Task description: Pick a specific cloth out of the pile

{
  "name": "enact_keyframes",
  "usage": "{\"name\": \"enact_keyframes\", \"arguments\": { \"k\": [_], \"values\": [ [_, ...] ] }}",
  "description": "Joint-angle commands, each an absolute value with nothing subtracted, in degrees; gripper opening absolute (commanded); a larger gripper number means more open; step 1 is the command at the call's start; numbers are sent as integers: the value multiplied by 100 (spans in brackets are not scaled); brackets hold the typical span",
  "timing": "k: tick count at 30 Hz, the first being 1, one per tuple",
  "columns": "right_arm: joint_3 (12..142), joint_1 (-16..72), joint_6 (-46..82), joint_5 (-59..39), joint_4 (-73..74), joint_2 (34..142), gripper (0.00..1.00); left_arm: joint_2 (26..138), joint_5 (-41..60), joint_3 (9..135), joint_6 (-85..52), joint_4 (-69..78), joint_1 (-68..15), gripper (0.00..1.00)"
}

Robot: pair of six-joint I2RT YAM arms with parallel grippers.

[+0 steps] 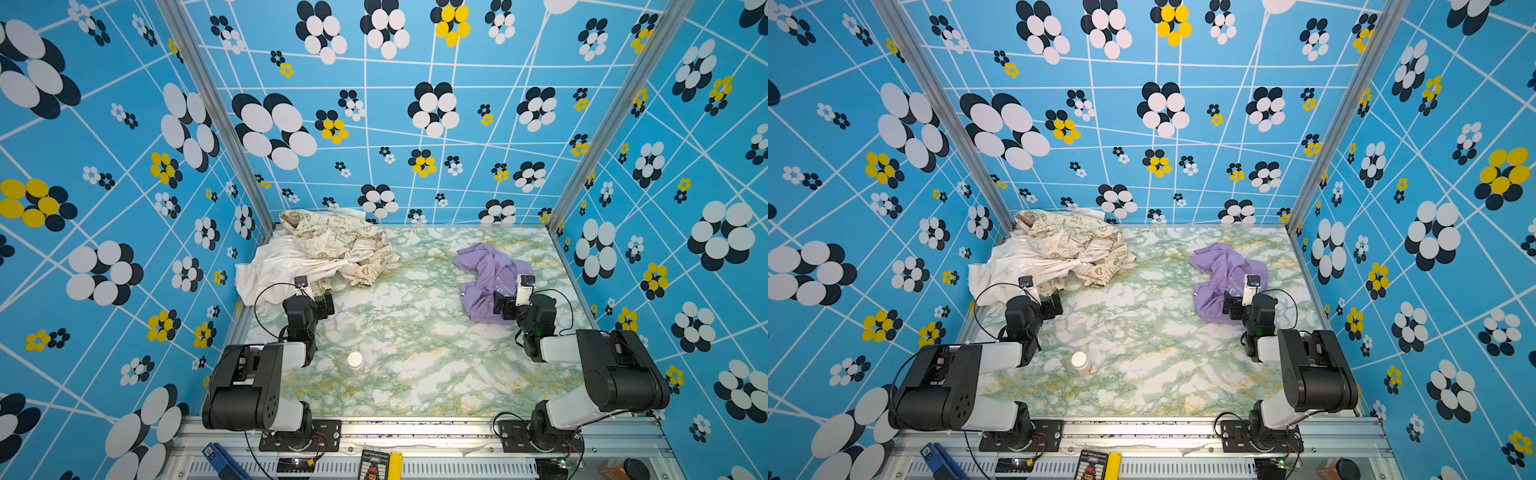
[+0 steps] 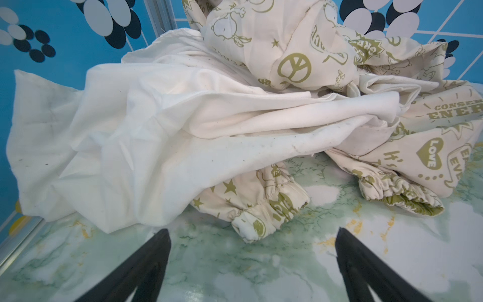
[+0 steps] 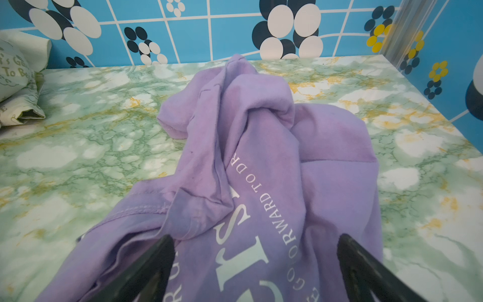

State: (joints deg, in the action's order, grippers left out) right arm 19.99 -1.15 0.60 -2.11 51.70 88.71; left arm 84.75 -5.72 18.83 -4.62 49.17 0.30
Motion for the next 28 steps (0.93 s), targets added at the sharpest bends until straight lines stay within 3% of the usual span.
{"name": "enact_keyframes", "arguments": {
  "k": [1, 28],
  "values": [
    [2118, -106, 7, -290, 5294, 8822, 99, 8896, 33, 2046, -275, 5570, 91, 99],
    [2127, -108, 16, -275, 5273, 8831, 99, 8859, 274, 2212, -53, 5192, 0, 99]
  ]
}}
